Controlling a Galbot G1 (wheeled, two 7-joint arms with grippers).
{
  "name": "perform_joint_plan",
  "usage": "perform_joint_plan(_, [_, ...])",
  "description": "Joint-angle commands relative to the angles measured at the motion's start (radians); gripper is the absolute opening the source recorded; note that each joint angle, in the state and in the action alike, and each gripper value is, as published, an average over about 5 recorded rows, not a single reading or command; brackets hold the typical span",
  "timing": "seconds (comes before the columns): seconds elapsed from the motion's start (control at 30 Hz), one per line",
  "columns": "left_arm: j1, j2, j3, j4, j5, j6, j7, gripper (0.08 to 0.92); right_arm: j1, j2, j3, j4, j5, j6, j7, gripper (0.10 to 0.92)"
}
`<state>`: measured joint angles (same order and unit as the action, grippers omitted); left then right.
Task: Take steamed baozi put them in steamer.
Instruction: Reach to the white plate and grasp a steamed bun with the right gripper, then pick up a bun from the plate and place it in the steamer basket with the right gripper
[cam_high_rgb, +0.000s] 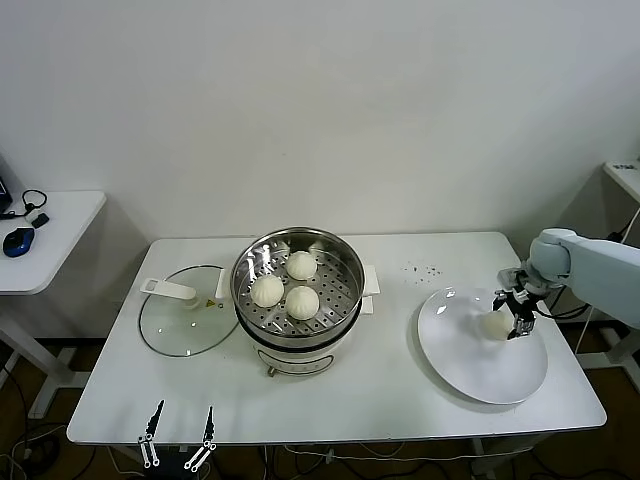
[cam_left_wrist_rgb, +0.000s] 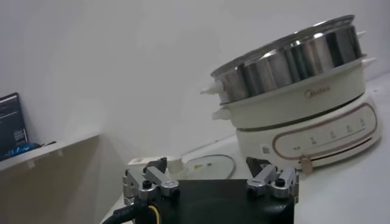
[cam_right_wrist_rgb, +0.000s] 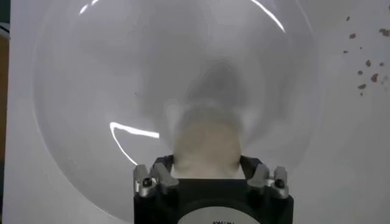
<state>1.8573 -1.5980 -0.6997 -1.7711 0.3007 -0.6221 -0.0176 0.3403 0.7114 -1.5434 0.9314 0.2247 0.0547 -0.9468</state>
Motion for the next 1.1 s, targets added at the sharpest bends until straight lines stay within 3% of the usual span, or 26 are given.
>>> perform_joint_plan(0.03, [0.003, 0.003, 0.001, -0.003, 0.0, -0.002, -0.001, 0.823, 0.003, -0.001, 0.004, 0.003, -0.006, 0.0, -0.005, 0.716])
perform_joint_plan(0.3, [0.005, 0.003, 0.002, -0.011, 0.0, -0.004, -0.001, 0.823, 0.1, -0.031, -0.081, 0.101, 0.074, -0.029, -0.006, 0.57])
perform_joint_plan(0.8, [0.0, -0.002, 0.014, -0.032, 0.016, -0.004, 0.0, 0.823, 0.623, 0.028, -0.481, 0.473, 0.362, -0.118, 0.022, 0.566])
perform_joint_plan(1.1, [-0.006, -0.008, 0.025, -0.036, 0.018, -0.004, 0.003, 0.823, 0.776, 0.176, -0.497, 0.553, 0.563, -0.177, 0.045, 0.568])
